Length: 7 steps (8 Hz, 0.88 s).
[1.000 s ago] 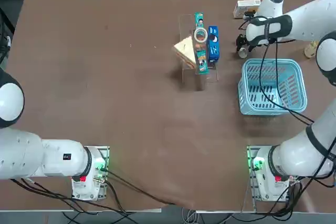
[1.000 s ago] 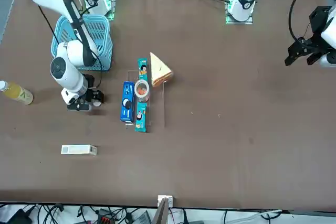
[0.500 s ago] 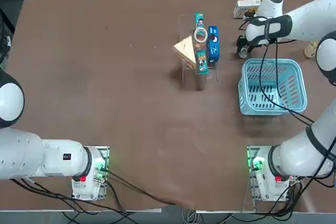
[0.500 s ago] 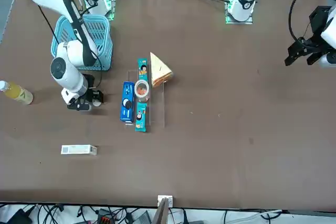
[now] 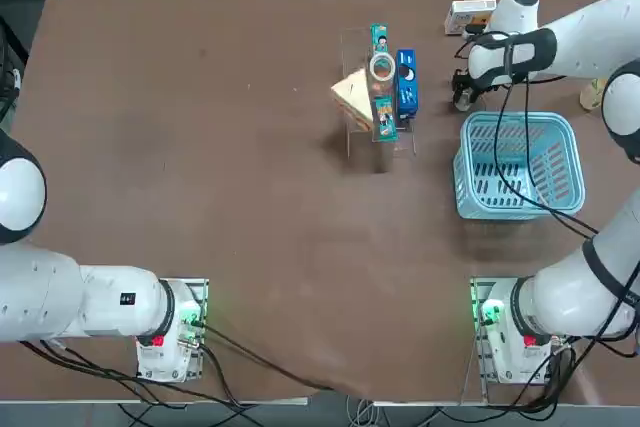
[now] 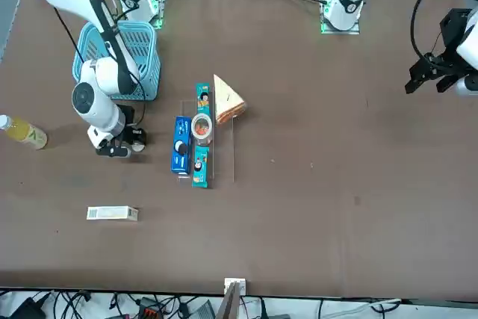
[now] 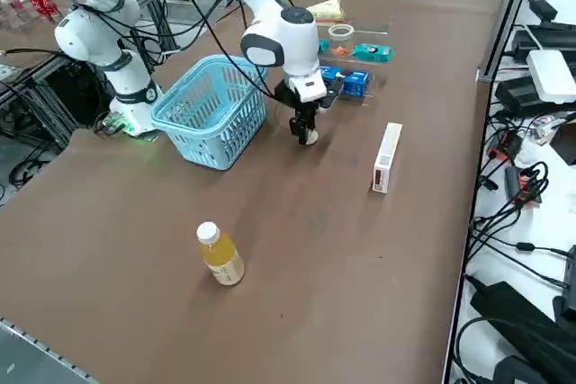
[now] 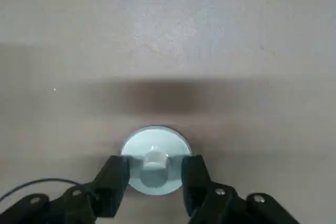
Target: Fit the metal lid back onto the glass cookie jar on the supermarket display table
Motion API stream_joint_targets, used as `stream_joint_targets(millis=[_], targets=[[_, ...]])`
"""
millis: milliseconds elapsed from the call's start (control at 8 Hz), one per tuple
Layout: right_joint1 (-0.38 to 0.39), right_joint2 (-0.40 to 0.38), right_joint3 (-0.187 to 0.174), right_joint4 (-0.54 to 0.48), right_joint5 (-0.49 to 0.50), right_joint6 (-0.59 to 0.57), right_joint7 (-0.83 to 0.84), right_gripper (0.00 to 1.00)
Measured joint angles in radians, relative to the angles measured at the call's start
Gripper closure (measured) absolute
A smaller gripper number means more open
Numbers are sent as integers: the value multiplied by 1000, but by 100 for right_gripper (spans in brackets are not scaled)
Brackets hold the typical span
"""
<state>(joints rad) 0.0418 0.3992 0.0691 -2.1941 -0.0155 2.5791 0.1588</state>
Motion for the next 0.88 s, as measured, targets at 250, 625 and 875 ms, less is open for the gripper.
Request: stream_joint_targets(millis=[250, 625, 875], targets=[[0, -2, 0, 1, 0, 0, 0, 42], [0, -3, 0, 4, 0, -1, 0, 74], [0, -4, 0, 4, 0, -1, 0, 74]])
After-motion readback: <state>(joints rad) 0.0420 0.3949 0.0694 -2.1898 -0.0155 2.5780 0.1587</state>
